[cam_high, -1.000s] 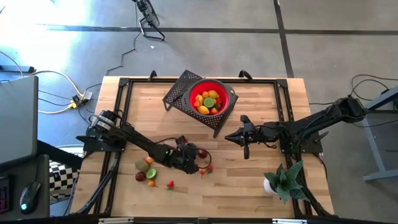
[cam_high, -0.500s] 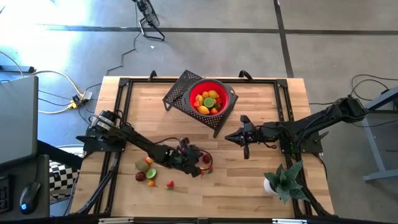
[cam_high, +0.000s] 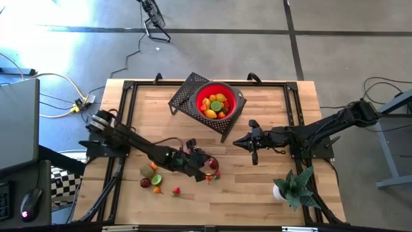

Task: Pick & Place Fruit
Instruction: Put the pomegranate into the strainer bowl on the shelf

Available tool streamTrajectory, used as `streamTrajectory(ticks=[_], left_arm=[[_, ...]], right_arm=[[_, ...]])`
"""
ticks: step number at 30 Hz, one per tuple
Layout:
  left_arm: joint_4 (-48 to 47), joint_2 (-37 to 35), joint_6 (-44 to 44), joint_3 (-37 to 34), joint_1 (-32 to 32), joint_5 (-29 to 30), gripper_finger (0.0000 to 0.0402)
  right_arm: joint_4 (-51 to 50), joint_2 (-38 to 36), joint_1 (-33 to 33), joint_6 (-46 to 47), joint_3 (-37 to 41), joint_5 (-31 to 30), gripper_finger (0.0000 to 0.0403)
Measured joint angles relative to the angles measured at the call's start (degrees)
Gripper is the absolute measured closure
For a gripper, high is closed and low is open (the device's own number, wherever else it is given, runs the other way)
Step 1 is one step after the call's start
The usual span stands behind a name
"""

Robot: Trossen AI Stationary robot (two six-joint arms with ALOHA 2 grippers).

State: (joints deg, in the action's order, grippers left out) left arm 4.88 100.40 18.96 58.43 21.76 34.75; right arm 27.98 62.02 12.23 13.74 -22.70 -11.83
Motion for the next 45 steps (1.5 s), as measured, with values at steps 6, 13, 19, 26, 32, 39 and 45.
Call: streamTrajectory(ticks=[6, 13, 19, 26, 32, 39, 45], left_arm=[[-2.3, -2.6, -2.2, 0.0, 1.5, -1.6, 0.0401], [-7.1, -2.6, -1.5, -0.1, 4.6, 4.6, 0.0401], [-0.1, -4.6, -0.3, -7.2, 4.5, 2.4, 0.0401], [14.0, -12.7, -5.4, -18.9, 4.5, 0.0, 0.0401], [22.3, -22.2, -12.1, -28.3, 4.5, -5.4, 0.0401], [28.6, -32.2, -17.5, -37.7, 4.5, -8.2, 0.0401], [28.2, -40.3, -17.8, -42.9, 3.1, -11.6, 0.0401]], right_arm=[[-0.3, 0.0, 0.0, -1.2, 0.0, 0.0, 0.0399], [-0.7, 0.0, 0.0, -1.9, 0.0, 0.0, 0.0399], [-0.8, 0.0, 0.0, -2.0, 0.0, 0.0, 0.0399], [-0.3, 0.0, 0.0, -2.0, 0.0, 0.0, 0.0399], [0.2, 0.0, 0.0, -2.0, 0.0, -3.8, 0.0399], [1.0, 0.0, 0.0, -3.2, -0.9, -6.7, 0.0399], [0.0, 0.8, 0.0, -5.0, -4.7, -6.7, 0.0399]])
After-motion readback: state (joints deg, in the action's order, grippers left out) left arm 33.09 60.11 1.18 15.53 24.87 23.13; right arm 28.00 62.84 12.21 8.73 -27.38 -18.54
